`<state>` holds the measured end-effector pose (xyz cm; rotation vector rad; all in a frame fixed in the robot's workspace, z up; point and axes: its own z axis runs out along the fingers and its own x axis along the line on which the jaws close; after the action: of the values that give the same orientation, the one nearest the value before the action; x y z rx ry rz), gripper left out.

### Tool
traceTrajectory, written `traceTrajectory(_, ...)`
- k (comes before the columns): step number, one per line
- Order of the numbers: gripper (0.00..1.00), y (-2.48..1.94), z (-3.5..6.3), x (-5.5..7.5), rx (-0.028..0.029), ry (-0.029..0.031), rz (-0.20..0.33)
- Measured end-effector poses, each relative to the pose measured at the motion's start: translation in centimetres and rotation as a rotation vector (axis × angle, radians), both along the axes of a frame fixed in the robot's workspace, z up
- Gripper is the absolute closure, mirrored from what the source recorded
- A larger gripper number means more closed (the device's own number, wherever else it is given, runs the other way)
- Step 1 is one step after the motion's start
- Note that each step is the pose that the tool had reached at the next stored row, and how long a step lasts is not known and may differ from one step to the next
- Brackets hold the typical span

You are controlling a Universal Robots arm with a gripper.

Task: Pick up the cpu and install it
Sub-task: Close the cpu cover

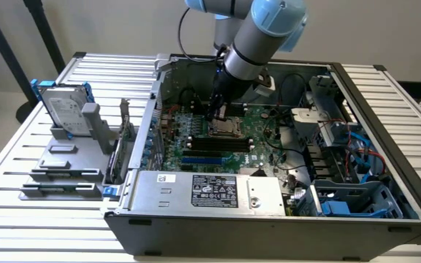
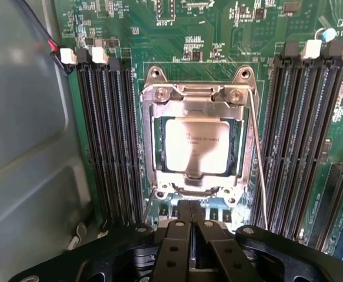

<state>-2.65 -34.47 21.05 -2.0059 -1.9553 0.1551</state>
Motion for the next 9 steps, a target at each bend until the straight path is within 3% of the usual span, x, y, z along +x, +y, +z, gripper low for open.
traceTrajectory(9,0.89,-0.09,0.46,-0.70,0.0035,0.0002,0.000)
